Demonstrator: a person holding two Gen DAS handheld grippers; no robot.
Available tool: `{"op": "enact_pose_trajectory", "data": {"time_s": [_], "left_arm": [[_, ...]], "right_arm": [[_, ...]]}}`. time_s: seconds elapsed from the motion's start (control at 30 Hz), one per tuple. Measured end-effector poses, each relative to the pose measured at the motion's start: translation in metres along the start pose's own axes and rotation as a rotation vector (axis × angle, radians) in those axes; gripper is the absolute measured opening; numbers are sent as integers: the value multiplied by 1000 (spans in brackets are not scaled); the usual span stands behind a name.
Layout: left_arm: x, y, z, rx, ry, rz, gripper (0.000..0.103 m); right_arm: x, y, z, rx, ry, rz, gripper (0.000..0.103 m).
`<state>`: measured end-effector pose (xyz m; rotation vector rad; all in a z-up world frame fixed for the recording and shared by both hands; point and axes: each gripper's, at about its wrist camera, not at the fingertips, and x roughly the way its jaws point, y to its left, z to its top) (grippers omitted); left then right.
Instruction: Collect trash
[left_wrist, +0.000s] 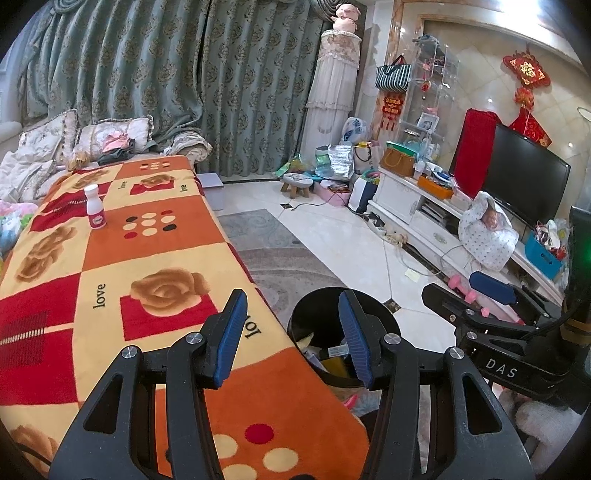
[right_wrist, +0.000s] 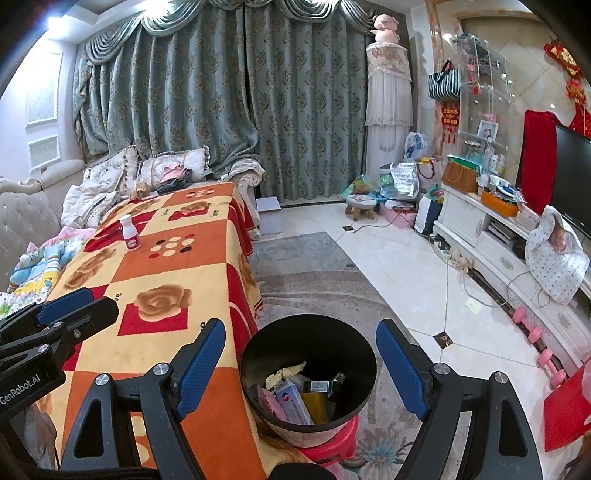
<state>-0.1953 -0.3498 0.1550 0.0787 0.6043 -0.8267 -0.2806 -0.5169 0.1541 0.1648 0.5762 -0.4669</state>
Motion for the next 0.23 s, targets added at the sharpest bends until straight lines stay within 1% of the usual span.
{"op": "enact_pose_trajectory", "data": {"time_s": [0.13, 0.23], "left_arm": [[0, -6, -3, 2, 0, -14, 50], [-3, -11, -5, 10, -9, -4, 50]], "right_arm": [[1, -2, -3, 2, 4, 0, 82], [1, -2, -5, 2, 5, 1, 82]]}}
